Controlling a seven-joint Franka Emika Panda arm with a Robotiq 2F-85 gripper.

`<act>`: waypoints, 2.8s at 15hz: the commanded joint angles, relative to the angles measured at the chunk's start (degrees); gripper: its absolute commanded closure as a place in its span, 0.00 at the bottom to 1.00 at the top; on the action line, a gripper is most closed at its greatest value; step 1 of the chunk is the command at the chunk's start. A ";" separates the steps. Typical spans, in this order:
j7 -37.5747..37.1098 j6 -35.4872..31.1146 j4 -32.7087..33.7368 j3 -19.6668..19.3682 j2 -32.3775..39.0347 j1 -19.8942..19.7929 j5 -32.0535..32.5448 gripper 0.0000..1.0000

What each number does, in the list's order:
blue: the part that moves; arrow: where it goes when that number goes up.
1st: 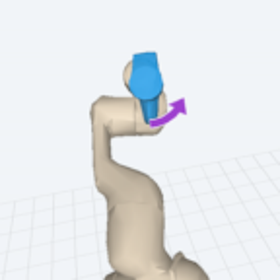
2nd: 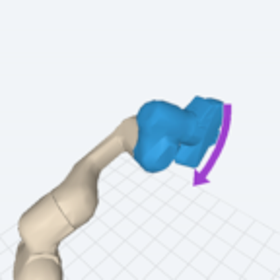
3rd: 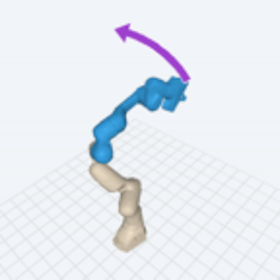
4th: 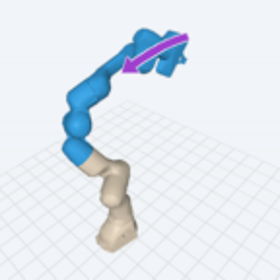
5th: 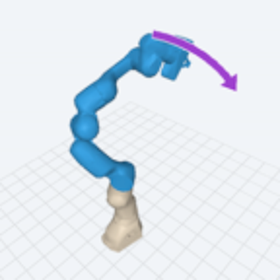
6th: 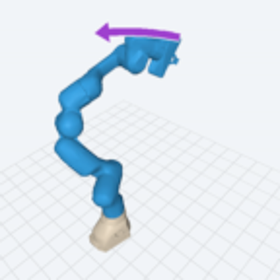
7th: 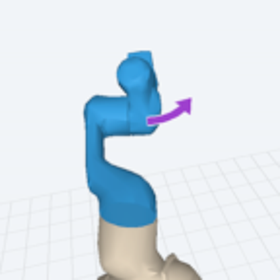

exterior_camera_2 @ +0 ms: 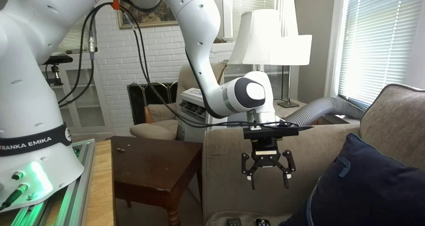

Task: Put both remotes on the left armrest of the chair

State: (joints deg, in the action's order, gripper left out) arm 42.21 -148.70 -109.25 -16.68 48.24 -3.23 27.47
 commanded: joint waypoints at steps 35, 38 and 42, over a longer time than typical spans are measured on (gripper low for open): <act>0.75 -9.73 15.34 8.59 21.92 -12.80 0.31 0.00; 4.75 -10.28 16.17 10.97 23.11 -15.08 -0.12 0.00; 6.29 -11.55 17.26 11.62 25.07 -15.99 -0.61 0.00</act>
State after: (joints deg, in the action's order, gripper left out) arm 45.61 -158.27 -94.15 -5.83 70.72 -17.73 28.20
